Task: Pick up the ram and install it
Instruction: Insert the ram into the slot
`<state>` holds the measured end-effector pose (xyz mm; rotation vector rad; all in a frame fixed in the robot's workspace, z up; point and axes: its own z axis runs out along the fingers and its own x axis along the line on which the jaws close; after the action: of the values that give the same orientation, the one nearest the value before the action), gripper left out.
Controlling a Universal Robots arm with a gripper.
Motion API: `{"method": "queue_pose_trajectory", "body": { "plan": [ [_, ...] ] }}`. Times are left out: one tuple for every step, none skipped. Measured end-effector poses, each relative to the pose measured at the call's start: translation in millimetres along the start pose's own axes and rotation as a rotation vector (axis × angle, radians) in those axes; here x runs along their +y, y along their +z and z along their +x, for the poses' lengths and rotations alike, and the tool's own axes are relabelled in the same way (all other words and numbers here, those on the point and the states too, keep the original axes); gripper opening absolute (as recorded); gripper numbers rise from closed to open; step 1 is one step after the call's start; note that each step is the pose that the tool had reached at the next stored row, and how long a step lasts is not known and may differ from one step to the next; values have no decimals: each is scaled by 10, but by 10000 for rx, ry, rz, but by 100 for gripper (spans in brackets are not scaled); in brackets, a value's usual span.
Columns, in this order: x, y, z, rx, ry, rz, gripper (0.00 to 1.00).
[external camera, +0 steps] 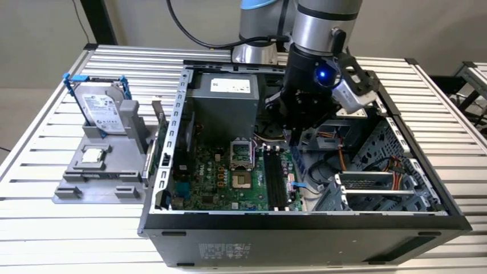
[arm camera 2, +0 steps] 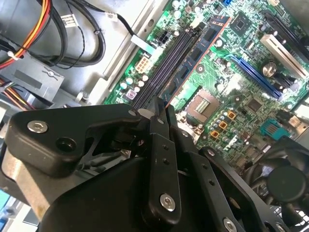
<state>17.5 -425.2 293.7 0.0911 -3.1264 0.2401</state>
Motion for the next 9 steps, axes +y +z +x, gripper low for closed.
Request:
{"method": "queue_pose_trajectory", "body": {
  "plan": [
    [0,1,0,3,17,0,0],
    [1,4,0,5,36,-2,0],
    [2,8,0,8,59,-4,0],
    [2,12,0,14,96,-4,0],
    [2,16,0,25,162,-2,0],
    [3,22,-1,46,294,-3,0],
    [4,28,-1,74,475,-5,0],
    [6,35,-1,101,652,-7,0],
    [7,42,0,127,824,-9,0]
  ]
}}
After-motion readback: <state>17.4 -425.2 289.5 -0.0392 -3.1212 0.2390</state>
